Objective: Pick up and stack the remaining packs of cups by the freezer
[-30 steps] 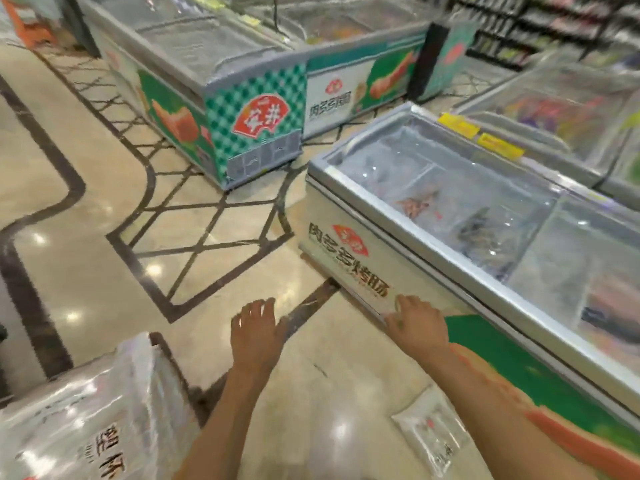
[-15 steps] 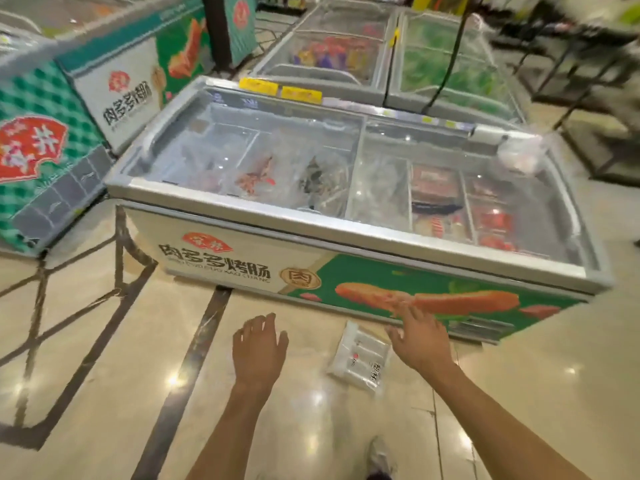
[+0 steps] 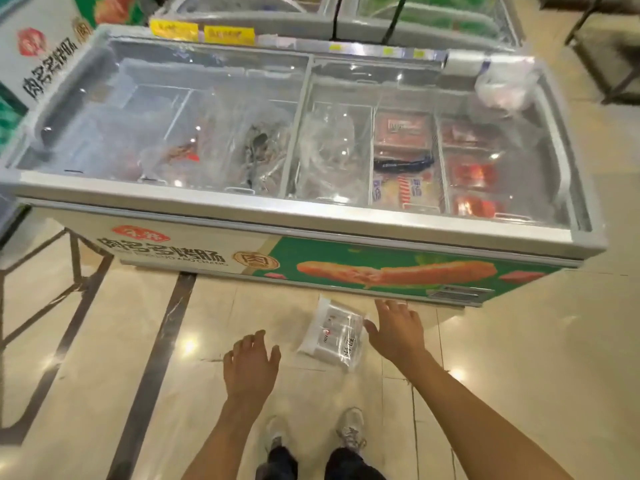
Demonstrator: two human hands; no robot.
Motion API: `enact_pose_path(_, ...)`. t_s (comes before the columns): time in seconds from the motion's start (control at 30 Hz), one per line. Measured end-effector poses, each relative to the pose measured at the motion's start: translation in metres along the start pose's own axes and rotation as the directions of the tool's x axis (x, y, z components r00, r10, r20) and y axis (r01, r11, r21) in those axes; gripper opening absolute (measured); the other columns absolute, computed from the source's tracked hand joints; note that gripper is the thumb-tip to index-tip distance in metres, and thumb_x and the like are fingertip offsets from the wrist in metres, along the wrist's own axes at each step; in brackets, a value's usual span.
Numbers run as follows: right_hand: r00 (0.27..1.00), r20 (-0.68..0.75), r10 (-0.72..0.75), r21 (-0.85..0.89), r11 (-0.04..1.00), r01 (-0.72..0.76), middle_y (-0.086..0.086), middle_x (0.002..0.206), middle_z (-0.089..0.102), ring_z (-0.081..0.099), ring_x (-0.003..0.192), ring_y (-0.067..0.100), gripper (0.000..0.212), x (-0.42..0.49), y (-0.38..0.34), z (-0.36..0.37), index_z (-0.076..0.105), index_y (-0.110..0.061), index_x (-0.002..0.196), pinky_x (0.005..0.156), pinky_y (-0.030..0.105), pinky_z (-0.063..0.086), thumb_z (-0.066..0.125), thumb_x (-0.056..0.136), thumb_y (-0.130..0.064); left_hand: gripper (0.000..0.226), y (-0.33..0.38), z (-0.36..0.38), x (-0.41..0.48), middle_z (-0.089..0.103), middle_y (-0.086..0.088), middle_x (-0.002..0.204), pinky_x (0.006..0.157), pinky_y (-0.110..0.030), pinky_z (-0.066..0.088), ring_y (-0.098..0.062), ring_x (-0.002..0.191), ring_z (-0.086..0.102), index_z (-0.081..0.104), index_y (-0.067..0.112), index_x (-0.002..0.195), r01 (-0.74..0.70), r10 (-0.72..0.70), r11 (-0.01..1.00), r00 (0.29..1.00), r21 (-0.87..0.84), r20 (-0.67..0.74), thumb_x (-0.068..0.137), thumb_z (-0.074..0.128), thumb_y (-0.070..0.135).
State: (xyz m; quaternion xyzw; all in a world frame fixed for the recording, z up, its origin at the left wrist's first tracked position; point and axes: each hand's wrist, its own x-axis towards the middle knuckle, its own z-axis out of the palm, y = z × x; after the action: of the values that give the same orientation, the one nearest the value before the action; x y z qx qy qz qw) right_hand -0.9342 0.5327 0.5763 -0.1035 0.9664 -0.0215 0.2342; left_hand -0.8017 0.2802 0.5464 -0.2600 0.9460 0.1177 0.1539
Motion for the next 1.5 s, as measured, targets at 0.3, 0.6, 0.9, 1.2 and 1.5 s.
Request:
enact_pose_path(0.3, 0.995, 0.096, -0.032, -0.127, 0.991, 0.044, 0.003, 0.145, 0.05, 0.046, 0.132, 0.026, 0.057, 0.136, 0.015, 0.086, 0.04, -0.021, 0.146, 0.107, 0.041, 0.035, 0.04, 0.099, -0.052, 0.052, 0.038, 0.13, 0.086, 0.057, 0.002, 0.141, 0.11, -0.036, 0.031, -0.018, 0.134, 0.047, 0.046, 0.024, 0.147, 0.03, -0.044, 0.997, 0.981, 0.074, 0.189, 0.102, 0.038, 0.049)
enact_pose_path(0.6, 0.968, 0.217, -0.128, -0.231, 0.956, 0.179, 0.006, 0.148, 0.047, 0.044, 0.135, 0.027, 0.06, 0.294, 0.053, 0.263, 0.036, -0.021, 0.15, 0.108, 0.044, 0.035, 0.039, 0.099, -0.052, 0.054, 0.042, 0.362, 0.152, 0.052, 0.0, 0.146, 0.115, -0.041, 0.028, -0.021, 0.137, 0.043, 0.043, 0.022, 0.148, 0.247, -0.263, 0.965, 0.895, 0.089, 0.361, 0.102, 0.034, 0.049)
enact_pose_path(0.9, 0.944, 0.243, -0.224, -0.344, 0.89, 0.3, 0.012, 0.146, 0.049, 0.044, 0.134, 0.034, 0.061, 0.436, 0.078, 0.448, 0.041, -0.015, 0.147, 0.108, 0.045, 0.035, 0.048, 0.098, -0.05, 0.056, 0.072, 0.593, 0.226, 0.054, -0.004, 0.142, 0.109, -0.043, 0.031, -0.025, 0.135, 0.044, 0.048, 0.017, 0.141, 0.41, -0.376, 0.912, 0.814, 0.021, 0.443, 0.102, 0.03, 0.053)
enact_pose_path(1.2, 0.933, 0.306, -0.189, -0.242, 0.933, 0.268, 0.012, 0.15, 0.042, 0.042, 0.136, 0.035, 0.073, 0.521, 0.097, 0.557, 0.031, -0.022, 0.152, 0.102, 0.048, 0.04, 0.051, 0.093, -0.059, 0.068, 0.076, 0.705, 0.263, 0.062, -0.009, 0.127, 0.097, -0.043, 0.04, -0.033, 0.121, 0.054, 0.05, 0.012, 0.133, 0.761, -0.546, 0.483, 0.649, -0.433, 0.531, 0.098, 0.031, 0.067)
enact_pose_path(1.5, 0.916, 0.386, -0.111, 0.264, 0.965, 0.005, 0.004, 0.122, 0.061, 0.06, 0.1, 0.024, 0.059, 0.51, 0.106, 0.569, 0.044, -0.022, 0.134, 0.076, 0.029, 0.039, 0.07, 0.089, -0.047, 0.081, 0.092, 0.703, 0.259, 0.043, 0.001, 0.148, 0.104, -0.033, 0.035, -0.022, 0.136, 0.043, 0.029, 0.023, 0.149, 0.596, -0.57, -0.225, 0.561, -0.771, 0.6, 0.088, 0.066, 0.06)
